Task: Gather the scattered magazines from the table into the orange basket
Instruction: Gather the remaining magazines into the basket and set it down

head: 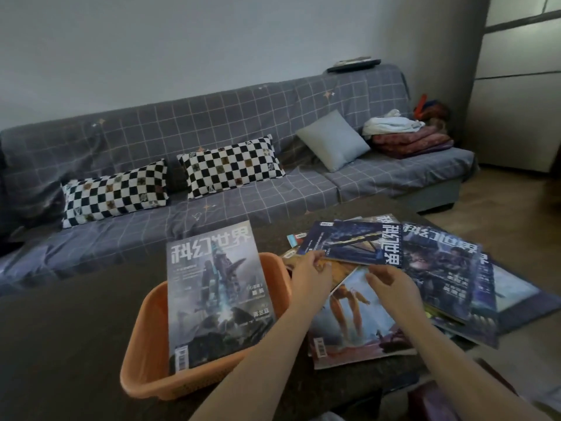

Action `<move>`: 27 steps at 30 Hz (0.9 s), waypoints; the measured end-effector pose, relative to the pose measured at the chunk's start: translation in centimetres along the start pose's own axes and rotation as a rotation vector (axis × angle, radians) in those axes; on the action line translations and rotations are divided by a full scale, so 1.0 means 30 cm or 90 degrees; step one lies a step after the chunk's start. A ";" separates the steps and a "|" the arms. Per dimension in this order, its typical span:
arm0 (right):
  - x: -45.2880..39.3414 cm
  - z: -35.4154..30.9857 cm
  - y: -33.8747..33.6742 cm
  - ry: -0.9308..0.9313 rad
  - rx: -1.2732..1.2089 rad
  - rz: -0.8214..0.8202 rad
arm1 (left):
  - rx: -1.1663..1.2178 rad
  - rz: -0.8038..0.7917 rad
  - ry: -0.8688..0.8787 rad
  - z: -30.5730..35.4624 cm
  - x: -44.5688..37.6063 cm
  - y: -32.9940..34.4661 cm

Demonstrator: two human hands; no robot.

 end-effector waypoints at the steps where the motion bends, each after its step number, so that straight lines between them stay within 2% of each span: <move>1: -0.035 0.023 -0.005 0.016 -0.003 0.006 | -0.015 -0.008 0.004 0.011 -0.040 0.025; 4: -0.127 0.096 -0.013 0.062 0.023 0.044 | -0.080 -0.033 -0.003 0.026 -0.169 0.099; 9: -0.240 0.161 -0.005 0.141 0.179 0.122 | -0.179 -0.067 -0.079 -0.024 -0.379 0.195; 13: -0.301 0.168 -0.008 0.244 0.245 0.117 | -0.294 -0.047 -0.164 -0.074 -0.492 0.218; 16: -0.337 0.192 -0.026 0.289 0.261 0.085 | -0.346 -0.057 -0.175 -0.082 -0.525 0.231; 21: -0.351 0.197 -0.053 0.336 0.181 0.034 | -0.510 -0.137 -0.133 -0.056 -0.513 0.254; 25: -0.313 0.165 -0.047 0.272 -0.048 0.053 | -0.512 -0.159 -0.098 -0.023 -0.443 0.267; 27: -0.273 0.145 -0.053 0.226 -0.100 0.076 | -0.477 -0.159 -0.063 -0.004 -0.400 0.267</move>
Point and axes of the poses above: each hand's wrist, its own x-axis away from the middle knuckle, its own y-axis out of the palm, z = x × y, the point moved 3 cm from there along -x, towards the middle knuckle, and after that the axes turned 8 degrees about -y, right-handed, at the moved point
